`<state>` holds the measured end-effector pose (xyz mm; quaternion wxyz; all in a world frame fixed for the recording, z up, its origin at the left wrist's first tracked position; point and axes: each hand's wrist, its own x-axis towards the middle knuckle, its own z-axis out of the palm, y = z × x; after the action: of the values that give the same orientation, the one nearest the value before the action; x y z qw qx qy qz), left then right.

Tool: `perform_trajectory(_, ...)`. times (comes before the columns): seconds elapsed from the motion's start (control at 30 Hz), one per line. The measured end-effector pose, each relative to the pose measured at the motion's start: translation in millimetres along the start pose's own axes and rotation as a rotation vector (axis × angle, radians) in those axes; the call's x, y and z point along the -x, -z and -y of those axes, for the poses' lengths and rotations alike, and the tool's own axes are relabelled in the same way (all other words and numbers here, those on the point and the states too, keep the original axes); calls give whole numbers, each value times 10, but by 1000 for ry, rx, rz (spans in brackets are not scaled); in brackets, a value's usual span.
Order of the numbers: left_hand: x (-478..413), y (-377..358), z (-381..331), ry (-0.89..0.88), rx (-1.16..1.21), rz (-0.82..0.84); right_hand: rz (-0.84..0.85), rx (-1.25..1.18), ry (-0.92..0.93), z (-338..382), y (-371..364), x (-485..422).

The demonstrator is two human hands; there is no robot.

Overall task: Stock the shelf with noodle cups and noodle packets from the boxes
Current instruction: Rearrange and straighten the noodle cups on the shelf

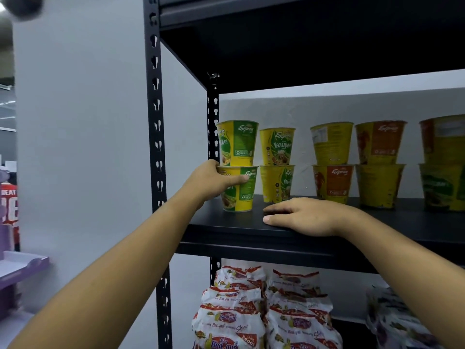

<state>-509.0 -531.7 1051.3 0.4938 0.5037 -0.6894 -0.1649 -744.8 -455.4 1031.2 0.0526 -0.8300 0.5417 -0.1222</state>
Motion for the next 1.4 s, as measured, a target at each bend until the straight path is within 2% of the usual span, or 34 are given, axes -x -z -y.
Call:
perform_trajectory(0.23,417,-28,-134,-78,42,-20,-108,-132,-51,-50,6,-23)
perform_trajectory(0.43,634,-43,-168,-27,260,120,-131,-291,-6,-106,19,-9)
perform_trajectory(0.57,641,12,-97,88,391,246,-98,-336,9,-126,6,-15)
perform_trajectory(0.7,640,-6,-94,117,366,340,-102,-328,20,-134,12,-20)
perform_trajectory(0.93,645,-68,-97,50,238,290,-111,-331,39,-107,22,1)
perform_trajectory(1.23,558,-62,63,-9,279,328,-132,-445,7,-129,-3,-35)
perform_trajectory(1.4,572,-43,88,-73,235,339,-252,-530,-5,-179,22,-82)
